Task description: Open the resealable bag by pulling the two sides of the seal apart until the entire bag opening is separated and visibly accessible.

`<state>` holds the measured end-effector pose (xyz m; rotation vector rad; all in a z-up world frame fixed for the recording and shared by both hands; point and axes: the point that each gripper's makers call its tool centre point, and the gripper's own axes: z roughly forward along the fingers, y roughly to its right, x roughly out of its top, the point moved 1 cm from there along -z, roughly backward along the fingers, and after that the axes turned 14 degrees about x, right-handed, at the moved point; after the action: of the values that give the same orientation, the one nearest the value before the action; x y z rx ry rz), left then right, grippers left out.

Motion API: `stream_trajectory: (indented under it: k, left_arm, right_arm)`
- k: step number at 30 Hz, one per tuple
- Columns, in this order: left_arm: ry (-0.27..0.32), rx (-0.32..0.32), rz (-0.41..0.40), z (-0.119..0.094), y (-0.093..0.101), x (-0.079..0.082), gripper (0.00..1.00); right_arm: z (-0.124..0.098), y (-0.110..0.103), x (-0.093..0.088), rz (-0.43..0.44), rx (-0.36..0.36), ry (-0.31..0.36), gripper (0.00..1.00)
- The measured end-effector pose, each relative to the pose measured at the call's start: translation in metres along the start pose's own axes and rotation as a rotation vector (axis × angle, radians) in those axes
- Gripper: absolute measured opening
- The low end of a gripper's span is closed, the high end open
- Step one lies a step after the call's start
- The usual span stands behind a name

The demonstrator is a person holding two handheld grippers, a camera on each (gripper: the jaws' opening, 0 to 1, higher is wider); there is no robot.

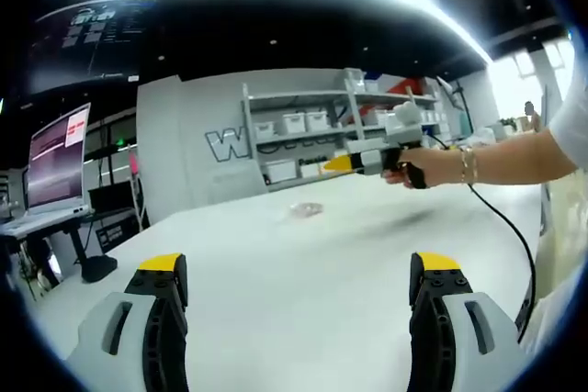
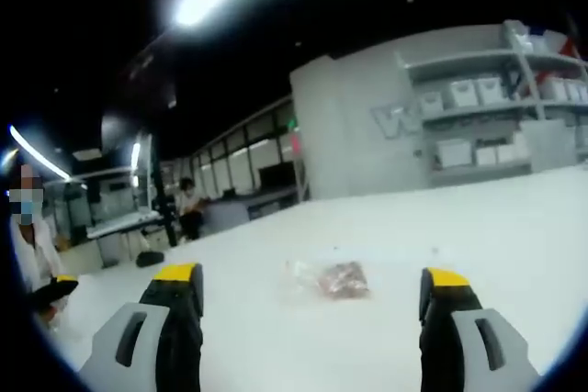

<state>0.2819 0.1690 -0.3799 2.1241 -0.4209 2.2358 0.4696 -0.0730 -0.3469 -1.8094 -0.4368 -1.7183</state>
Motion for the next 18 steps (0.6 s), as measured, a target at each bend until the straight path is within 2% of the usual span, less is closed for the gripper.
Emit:
stream_trajectory:
  k: [3, 8, 11, 13, 18]
  left_arm:
    - [0.005, 0.004, 0.013, -0.001, -0.001, 0.003, 0.99]
    - [0.019, -0.003, 0.003, -0.003, 0.004, 0.006, 0.99]
    - [0.004, -0.005, 0.028, -0.002, 0.006, 0.005, 0.99]
    - [0.018, -0.001, 0.032, -0.003, 0.007, 0.008, 0.99]
    - [0.014, 0.004, 0.032, -0.006, 0.009, 0.005, 0.99]
  right_arm:
    - [-0.005, 0.002, 0.001, 0.031, -0.003, 0.023, 1.0]
    - [-0.009, 0.003, -0.001, 0.02, -0.006, -0.003, 0.99]
    - [-0.016, 0.001, 0.007, 0.022, 0.008, 0.033, 0.99]
    - [-0.019, 0.001, 0.01, 0.018, 0.006, 0.052, 0.99]
    - [-0.021, 0.013, 0.008, 0.027, 0.003, 0.049, 0.97]
